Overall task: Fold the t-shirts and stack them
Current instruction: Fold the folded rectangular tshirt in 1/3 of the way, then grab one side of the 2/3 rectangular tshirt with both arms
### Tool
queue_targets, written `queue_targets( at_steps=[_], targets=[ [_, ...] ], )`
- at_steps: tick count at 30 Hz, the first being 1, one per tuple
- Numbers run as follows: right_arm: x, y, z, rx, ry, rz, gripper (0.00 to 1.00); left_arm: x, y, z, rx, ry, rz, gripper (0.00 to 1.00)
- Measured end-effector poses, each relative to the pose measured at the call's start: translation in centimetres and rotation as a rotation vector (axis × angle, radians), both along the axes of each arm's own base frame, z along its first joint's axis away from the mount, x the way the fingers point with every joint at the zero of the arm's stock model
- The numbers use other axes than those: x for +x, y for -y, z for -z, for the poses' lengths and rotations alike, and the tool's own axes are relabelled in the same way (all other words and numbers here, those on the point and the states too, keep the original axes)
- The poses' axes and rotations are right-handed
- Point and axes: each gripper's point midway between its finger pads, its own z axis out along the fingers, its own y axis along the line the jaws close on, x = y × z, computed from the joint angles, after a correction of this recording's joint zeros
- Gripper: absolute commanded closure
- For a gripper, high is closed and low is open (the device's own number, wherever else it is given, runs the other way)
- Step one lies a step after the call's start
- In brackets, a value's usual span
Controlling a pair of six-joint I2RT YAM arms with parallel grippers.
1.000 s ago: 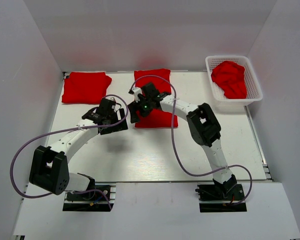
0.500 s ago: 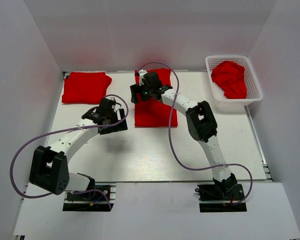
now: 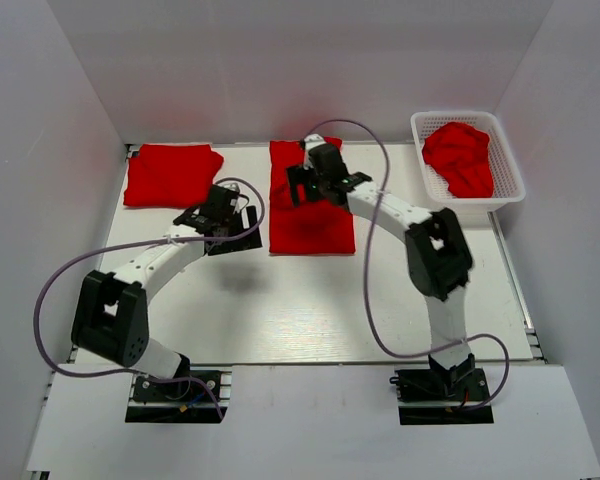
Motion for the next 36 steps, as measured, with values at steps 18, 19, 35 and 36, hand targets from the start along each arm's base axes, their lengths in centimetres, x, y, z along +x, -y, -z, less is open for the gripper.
queue_targets(
  at_steps=[18,19,35,36],
  targets=[
    [-12.9,14.9,7.0,-0.027,-0.393,0.415,0.14,5.3,3.4,6.2,0.011,-0.047,0.087,0.11],
    [-13.0,15.0,7.4,-0.022,-0.409,0.425,0.14,5.3,3.4,6.4,0.012,-0.049,0.091,0.13],
    [-13.6,14.5,8.8,0.079,-0.515,0.401,0.46,5.1,6.9,7.6,0.026,-0.012,0.188,0.48],
    [-13.6,14.4,8.9,0.079,-0.519,0.392,0.53,5.1,7.2,7.7,0.024,-0.008,0.192,0.52]
  ],
)
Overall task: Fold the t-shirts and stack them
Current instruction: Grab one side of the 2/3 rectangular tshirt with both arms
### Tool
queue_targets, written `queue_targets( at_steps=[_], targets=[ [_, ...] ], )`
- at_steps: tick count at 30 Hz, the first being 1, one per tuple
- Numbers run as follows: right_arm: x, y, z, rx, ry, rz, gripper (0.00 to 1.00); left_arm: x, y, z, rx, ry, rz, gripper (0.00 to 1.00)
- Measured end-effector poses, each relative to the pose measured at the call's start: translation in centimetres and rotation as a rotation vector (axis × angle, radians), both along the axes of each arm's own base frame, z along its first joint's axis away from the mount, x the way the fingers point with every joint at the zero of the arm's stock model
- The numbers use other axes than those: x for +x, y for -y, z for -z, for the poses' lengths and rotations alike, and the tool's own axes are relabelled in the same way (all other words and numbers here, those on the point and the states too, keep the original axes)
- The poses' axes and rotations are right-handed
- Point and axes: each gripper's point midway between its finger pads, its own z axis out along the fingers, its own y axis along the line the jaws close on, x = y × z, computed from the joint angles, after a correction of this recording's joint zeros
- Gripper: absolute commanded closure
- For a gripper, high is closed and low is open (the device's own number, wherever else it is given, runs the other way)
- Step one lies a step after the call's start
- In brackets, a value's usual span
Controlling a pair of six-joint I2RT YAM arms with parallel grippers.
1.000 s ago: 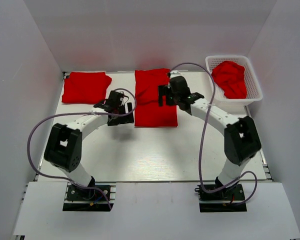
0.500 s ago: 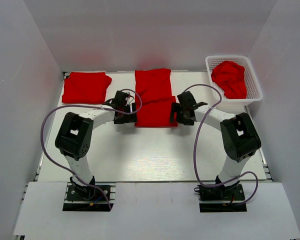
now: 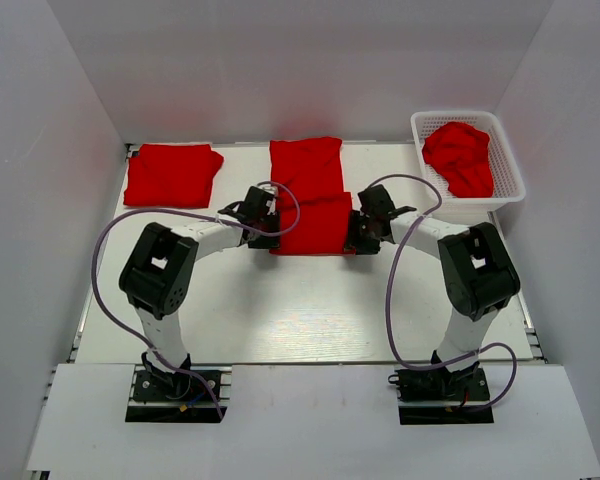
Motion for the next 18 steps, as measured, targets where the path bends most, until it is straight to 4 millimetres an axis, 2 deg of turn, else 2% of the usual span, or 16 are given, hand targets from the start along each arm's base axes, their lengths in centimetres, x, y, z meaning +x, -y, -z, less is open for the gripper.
queue_targets(
  at_steps=[1,3,4,5,6,12,14,18],
  targets=[
    [-0.1,-0.1,0.2,0.004,-0.006,-0.009,0.58,0.1,0.2,0.0,-0.003,0.003,0.003,0.55],
    [-0.2,-0.4,0.4,0.016,-0.014,-0.024,0.77,0.1,0.6,0.1,-0.009,0.006,0.010,0.69],
    [-0.2,-0.5,0.4,0.019,-0.017,-0.031,1.00,0.1,0.7,0.2,-0.012,0.007,0.011,0.76],
    [-0.3,-0.6,0.6,0.019,-0.022,-0.039,1.00,0.2,0.9,0.2,-0.014,0.009,0.013,0.84],
    [-0.3,-0.8,0.7,0.028,-0.029,-0.045,1.00,0.2,1.0,0.3,-0.016,0.008,0.013,1.00],
    [-0.6,-0.9,0.4,0.033,-0.030,-0.082,1.00,-0.3,1.1,0.1,-0.017,-0.002,0.020,1.00],
    [-1.0,-0.7,-0.1,0.030,-0.030,-0.091,1.00,-1.3,0.7,0.0,-0.005,-0.018,0.021,1.00],
    [-3.0,-0.3,-2.3,0.046,-0.006,-0.119,1.00,-4.9,-0.4,-0.9,0.007,-0.063,0.029,1.00]
  ],
)
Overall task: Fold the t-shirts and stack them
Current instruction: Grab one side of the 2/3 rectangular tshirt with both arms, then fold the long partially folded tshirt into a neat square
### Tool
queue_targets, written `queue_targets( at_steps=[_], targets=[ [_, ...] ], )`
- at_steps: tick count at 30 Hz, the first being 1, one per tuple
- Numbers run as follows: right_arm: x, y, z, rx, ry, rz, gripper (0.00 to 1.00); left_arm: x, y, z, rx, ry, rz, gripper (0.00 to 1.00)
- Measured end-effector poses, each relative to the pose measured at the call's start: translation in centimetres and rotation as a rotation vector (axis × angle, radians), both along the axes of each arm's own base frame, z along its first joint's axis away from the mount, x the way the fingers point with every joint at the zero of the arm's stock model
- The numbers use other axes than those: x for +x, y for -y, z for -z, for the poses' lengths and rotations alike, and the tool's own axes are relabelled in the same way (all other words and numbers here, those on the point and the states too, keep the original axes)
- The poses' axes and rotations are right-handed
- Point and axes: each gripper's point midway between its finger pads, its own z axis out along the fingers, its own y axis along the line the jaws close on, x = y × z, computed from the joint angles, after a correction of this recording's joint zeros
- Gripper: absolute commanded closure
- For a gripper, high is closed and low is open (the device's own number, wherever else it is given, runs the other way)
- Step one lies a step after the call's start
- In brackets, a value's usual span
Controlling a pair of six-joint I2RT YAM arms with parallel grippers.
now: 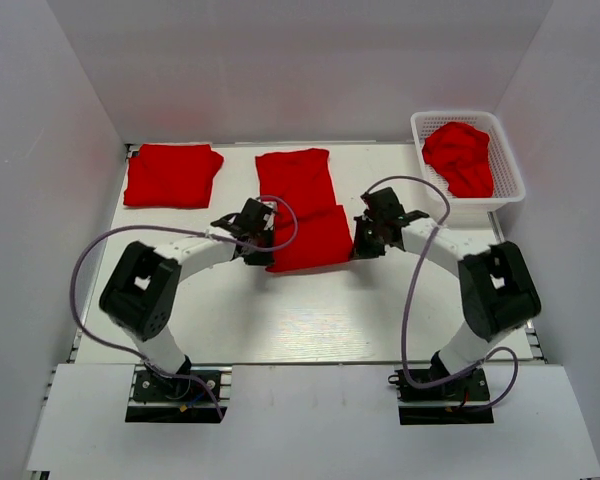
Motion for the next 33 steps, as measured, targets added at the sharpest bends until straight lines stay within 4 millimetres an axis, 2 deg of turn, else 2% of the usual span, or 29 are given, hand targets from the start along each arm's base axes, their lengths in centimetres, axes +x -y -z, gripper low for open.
queue_targets(
  at_steps=[2,8,10,13,15,18,22,25,29,33],
  targets=[
    [-1.6,0.2,-1.1,0.014,0.001,-0.017,1.00,-2.1,-0.1,-1.0,-0.013,-0.025,0.022,1.00],
    [-6.1,0.8,-3.8,0.066,-0.037,-0.060,1.00,-6.3,-0.4,-3.8,-0.028,-0.109,0.053,1.00],
    [-7.4,0.8,-5.1,0.089,-0.037,-0.077,1.00,-7.3,-0.5,-5.0,-0.035,-0.137,0.057,1.00],
    [-8.0,0.9,-7.4,0.111,0.000,-0.082,1.00,-7.6,-0.2,-7.8,-0.062,-0.138,0.056,1.00],
    [-7.5,0.9,-9.1,0.119,0.034,-0.077,1.00,-7.3,0.1,-9.8,-0.083,-0.111,0.056,1.00],
    [-5.8,0.6,-12.0,0.132,0.114,-0.061,1.00,-6.2,0.3,-12.6,-0.094,-0.062,0.043,1.00],
    [-3.7,0.7,-14.4,0.131,0.196,-0.019,1.00,-4.7,0.0,-14.3,-0.085,-0.006,0.001,1.00],
    [-1.8,0.2,-15.0,0.129,0.220,0.005,1.00,-3.1,-0.4,-15.4,-0.062,0.048,-0.045,1.00],
    [0.8,-0.5,-14.7,0.127,0.219,0.017,1.00,0.4,-0.9,-17.8,-0.034,0.147,-0.142,1.00],
    [3.1,-1.4,-14.1,0.135,0.192,0.021,1.00,3.2,-1.3,-18.1,-0.013,0.176,-0.211,1.00]
  ],
)
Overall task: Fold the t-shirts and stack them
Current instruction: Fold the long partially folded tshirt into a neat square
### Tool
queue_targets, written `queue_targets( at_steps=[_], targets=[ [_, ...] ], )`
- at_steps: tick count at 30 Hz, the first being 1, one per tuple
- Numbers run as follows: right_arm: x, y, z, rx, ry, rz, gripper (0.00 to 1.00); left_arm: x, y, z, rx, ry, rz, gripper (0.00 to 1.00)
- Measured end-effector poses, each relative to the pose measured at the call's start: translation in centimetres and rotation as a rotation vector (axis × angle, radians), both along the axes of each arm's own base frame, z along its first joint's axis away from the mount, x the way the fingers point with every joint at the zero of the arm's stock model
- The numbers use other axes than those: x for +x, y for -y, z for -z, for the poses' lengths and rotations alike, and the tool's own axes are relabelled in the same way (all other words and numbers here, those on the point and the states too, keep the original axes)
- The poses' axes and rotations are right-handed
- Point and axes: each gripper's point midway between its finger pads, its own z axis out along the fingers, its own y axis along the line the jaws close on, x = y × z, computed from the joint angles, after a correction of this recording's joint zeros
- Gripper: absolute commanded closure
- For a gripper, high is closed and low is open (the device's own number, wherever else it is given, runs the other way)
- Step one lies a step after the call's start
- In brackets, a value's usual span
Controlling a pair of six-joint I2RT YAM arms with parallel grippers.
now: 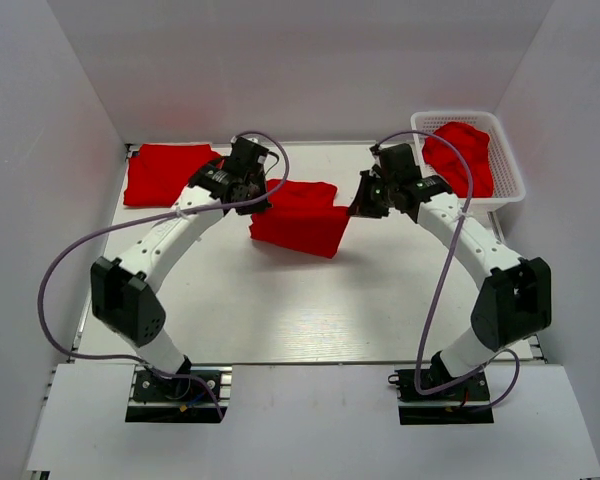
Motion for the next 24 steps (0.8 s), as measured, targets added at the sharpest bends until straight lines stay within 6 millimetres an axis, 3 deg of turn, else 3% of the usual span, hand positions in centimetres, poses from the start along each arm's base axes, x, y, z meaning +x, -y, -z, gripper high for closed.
queue_targets(
  at_steps=[10,15,24],
  targets=[
    [1.8,-1.0,2.6,0.084,-0.125,-0.011,1.00,6.0,-1.5,6.2,0.052,-0.123,-0.145,1.00],
    [3.9,-1.9,3.0,0.124,-0.141,-0.022,1.00,8.3,-2.1,5.8,0.028,-0.089,-0.180,1.00],
    [7.9,-2.6,1.9,0.161,-0.087,-0.029,1.00,12.7,-2.5,4.9,-0.003,0.017,-0.162,1.00]
  ],
)
